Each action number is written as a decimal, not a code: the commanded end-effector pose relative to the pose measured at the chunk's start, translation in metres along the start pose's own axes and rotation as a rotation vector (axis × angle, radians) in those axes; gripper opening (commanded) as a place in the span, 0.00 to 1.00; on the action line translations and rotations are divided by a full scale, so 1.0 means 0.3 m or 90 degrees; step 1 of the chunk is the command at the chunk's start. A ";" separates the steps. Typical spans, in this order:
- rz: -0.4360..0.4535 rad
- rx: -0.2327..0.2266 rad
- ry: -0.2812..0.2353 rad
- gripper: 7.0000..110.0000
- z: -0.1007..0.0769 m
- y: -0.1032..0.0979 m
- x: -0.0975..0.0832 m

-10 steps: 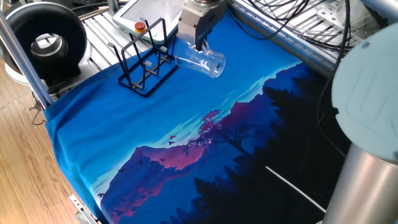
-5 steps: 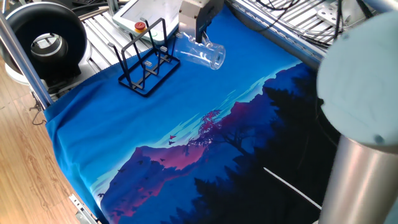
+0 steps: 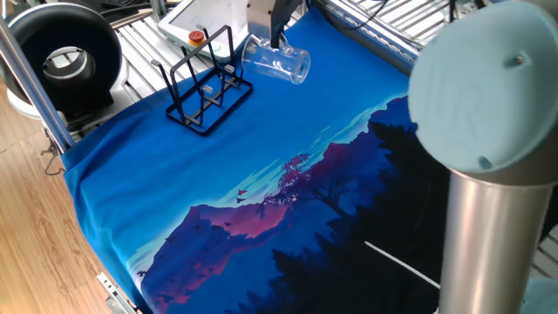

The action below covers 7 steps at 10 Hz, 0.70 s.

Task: Put the cup on the cup rack

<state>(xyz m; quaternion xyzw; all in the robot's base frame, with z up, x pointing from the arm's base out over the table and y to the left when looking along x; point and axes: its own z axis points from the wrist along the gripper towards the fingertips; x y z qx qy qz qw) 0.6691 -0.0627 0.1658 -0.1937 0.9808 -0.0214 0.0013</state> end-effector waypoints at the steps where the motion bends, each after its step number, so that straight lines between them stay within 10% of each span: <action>1: -0.004 0.004 -0.004 0.00 0.018 -0.020 -0.066; 7: -0.002 0.024 -0.007 0.00 0.020 0.005 -0.146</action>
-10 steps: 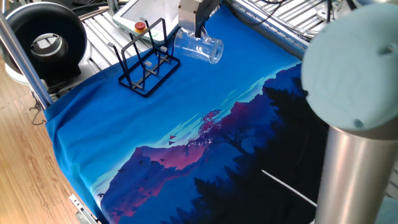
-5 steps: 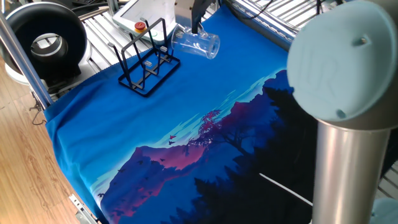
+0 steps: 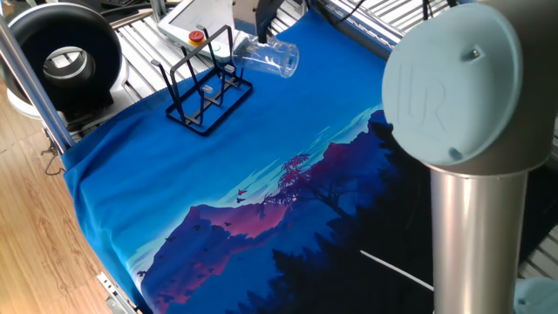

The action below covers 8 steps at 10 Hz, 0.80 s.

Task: Put the cup on the cup rack

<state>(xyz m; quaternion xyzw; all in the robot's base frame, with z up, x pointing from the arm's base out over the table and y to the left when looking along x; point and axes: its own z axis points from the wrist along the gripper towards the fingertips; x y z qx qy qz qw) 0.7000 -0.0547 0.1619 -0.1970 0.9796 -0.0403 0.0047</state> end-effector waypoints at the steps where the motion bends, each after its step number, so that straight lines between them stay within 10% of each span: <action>1: 0.004 -0.001 -0.009 0.00 0.014 0.033 -0.053; 8: 0.005 0.009 -0.024 0.00 0.058 0.063 -0.094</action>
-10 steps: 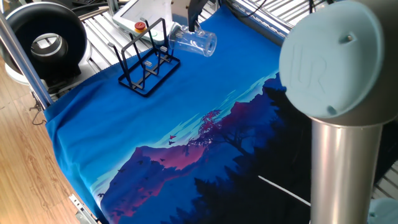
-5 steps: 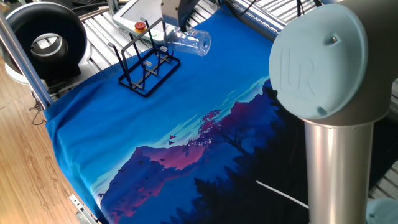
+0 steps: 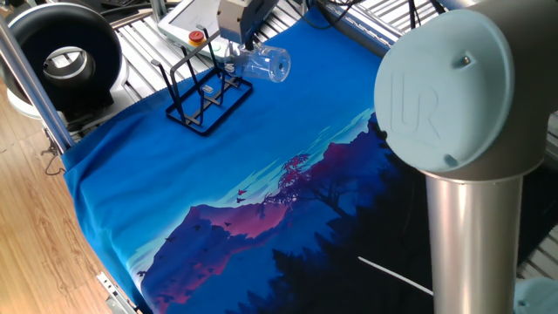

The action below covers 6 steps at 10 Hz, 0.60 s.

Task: Put the cup on the cup rack

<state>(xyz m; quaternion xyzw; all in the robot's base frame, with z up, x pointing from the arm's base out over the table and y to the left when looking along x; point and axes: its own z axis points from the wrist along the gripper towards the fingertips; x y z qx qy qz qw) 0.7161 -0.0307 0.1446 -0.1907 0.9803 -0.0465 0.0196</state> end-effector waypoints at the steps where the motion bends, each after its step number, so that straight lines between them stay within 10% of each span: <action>1: -0.012 -0.002 -0.006 0.00 0.006 -0.001 -0.012; 6: -0.072 -0.016 0.050 0.00 -0.028 0.019 0.070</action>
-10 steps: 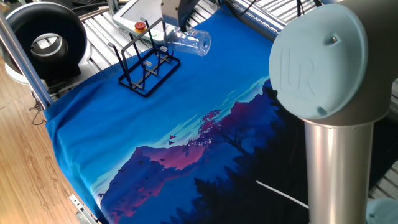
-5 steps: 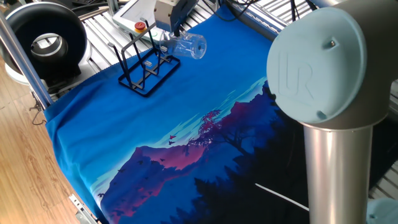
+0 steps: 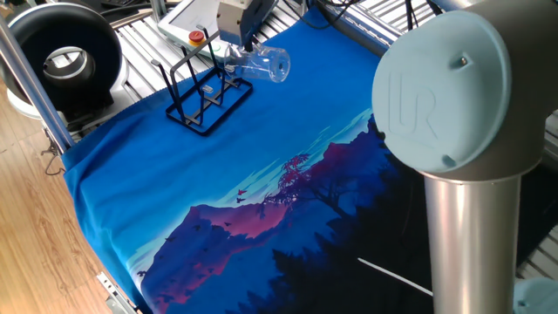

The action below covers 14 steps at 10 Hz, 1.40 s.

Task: Put the cup on the cup rack

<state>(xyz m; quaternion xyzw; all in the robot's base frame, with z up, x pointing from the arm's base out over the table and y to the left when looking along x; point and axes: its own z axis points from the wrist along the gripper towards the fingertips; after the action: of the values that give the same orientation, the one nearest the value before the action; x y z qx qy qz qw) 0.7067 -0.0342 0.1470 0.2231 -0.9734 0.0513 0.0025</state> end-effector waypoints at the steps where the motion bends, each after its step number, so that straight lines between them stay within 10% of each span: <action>1: -0.050 -0.011 0.035 0.00 -0.019 0.024 0.051; 14: -0.151 0.034 0.004 0.00 0.028 0.020 -0.014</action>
<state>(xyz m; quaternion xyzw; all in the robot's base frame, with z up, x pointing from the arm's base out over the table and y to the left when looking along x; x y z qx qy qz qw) 0.7041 -0.0347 0.1408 0.3344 -0.9387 0.0826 0.0174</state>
